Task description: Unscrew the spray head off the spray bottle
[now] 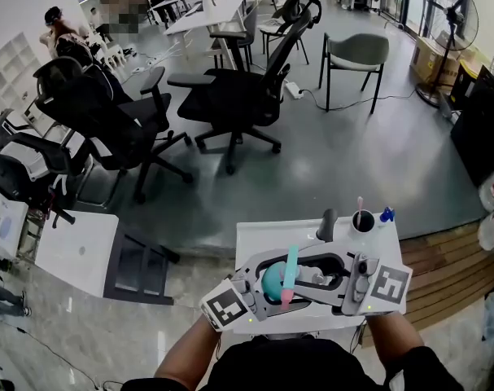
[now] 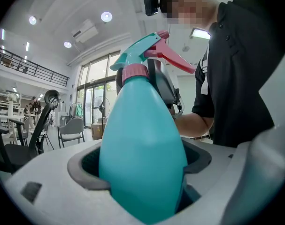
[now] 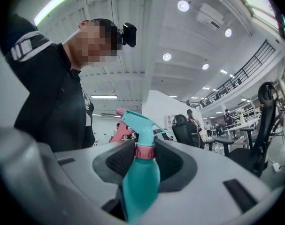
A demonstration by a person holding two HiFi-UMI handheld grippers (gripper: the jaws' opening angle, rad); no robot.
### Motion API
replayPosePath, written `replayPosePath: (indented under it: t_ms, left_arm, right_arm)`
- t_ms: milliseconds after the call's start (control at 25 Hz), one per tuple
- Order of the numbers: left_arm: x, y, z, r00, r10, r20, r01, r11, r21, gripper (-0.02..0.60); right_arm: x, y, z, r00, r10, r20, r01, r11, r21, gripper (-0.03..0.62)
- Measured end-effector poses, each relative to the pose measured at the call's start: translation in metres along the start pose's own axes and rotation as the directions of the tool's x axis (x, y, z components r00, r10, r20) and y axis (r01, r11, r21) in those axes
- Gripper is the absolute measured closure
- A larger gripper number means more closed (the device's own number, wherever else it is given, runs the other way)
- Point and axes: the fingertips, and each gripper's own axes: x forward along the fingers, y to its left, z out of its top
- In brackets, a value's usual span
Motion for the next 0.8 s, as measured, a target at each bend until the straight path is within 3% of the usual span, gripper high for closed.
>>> replayPosePath:
  t_ms: [160,320,360,440,560,680,800]
  left_arm:
    - [-0.001,0.005,-0.002,0.999,0.043,-0.015,-0.043,0.999,0.01,0.15]
    - [-0.003,0.026,-0.014,0.981,0.179,-0.068,-0.179,0.984,0.003,0.15]
    - [-0.005,0.032,-0.019,0.973,0.214,-0.083,-0.214,0.977,0.008,0.15]
    - [-0.01,0.046,-0.029,0.952,0.284,-0.113,-0.283,0.959,0.03,0.15]
    - [-0.017,0.065,-0.035,0.905,0.397,-0.155,-0.391,0.918,0.065,0.15]
    - [-0.025,0.08,-0.036,0.846,0.498,-0.193,-0.491,0.867,0.084,0.15]
    - [-0.026,0.08,-0.053,0.819,0.532,-0.214,-0.522,0.846,0.105,0.15]
  right_arm:
    - [0.0,-0.001,-0.002,1.0,-0.013,-0.009,0.012,1.0,-0.014,0.453]
    - [0.002,-0.014,-0.012,0.993,-0.106,-0.057,0.104,0.994,-0.031,0.447]
    - [0.003,-0.018,-0.014,0.988,-0.138,-0.062,0.136,0.99,-0.03,0.417]
    - [0.002,-0.031,-0.016,0.974,-0.221,-0.049,0.218,0.975,-0.047,0.382]
    - [-0.001,-0.046,-0.021,0.939,-0.34,-0.056,0.337,0.94,-0.057,0.385]
    - [0.002,-0.051,-0.026,0.913,-0.4,-0.073,0.397,0.916,-0.051,0.404]
    - [0.006,-0.05,-0.031,0.899,-0.427,-0.095,0.423,0.904,-0.057,0.404]
